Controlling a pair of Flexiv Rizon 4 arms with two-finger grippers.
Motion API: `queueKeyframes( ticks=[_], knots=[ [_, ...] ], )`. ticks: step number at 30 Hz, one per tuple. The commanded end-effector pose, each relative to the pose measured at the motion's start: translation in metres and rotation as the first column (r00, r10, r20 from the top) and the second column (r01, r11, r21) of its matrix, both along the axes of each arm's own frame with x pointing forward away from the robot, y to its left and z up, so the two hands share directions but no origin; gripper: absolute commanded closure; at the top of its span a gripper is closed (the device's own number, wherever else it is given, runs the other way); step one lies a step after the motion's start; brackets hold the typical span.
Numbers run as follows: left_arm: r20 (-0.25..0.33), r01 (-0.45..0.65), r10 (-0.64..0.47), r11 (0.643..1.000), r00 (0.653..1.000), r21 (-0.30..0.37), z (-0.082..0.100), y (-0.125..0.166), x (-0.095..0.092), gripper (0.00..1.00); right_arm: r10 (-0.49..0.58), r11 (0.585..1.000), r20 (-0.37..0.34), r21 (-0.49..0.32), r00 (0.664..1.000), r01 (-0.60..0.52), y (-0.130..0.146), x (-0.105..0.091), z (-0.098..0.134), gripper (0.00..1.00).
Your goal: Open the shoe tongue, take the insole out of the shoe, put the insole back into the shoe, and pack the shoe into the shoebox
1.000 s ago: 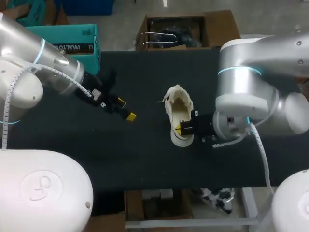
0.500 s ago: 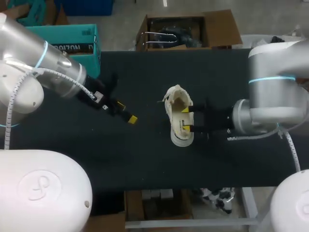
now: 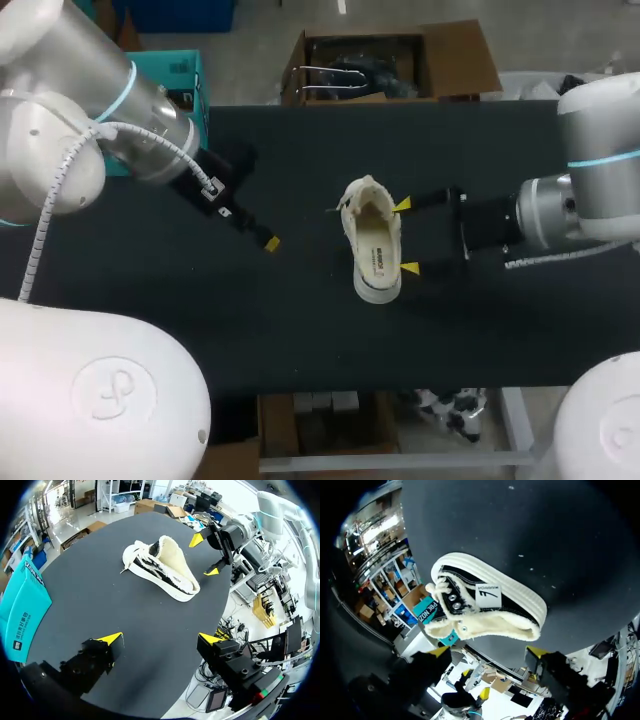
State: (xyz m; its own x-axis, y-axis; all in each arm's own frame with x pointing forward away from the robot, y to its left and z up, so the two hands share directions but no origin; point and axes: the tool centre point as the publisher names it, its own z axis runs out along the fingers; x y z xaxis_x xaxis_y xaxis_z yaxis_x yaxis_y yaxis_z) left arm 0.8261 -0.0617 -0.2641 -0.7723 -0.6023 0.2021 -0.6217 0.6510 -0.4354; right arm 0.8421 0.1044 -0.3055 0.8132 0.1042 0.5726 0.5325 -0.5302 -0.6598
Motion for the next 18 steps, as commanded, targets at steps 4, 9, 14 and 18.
queueKeyframes(
  ticks=[4,9,14,18],
  knots=[
    [-0.084,-0.258,0.266,0.961,0.960,0.095,-0.011,-0.049,0.005,0.00,0.351,0.917,-0.143,-0.149,0.925,-0.371,-0.019,0.011,-0.002,0.00],
    [-0.090,-0.463,0.484,0.867,0.871,0.185,-0.024,-0.067,0.015,0.00,0.451,0.861,-0.079,-0.224,0.889,-0.457,-0.033,0.006,0.002,0.00],
    [-0.144,-0.541,0.581,0.805,0.801,0.243,-0.034,-0.082,0.025,0.00,0.504,0.817,-0.008,-0.319,0.863,-0.480,-0.051,-0.004,0.010,0.00],
    [-0.171,-0.589,0.640,0.761,0.749,0.271,-0.041,-0.092,0.035,0.00,0.565,0.767,0.038,-0.392,0.824,-0.508,-0.059,-0.015,0.015,0.00]
  ],
)
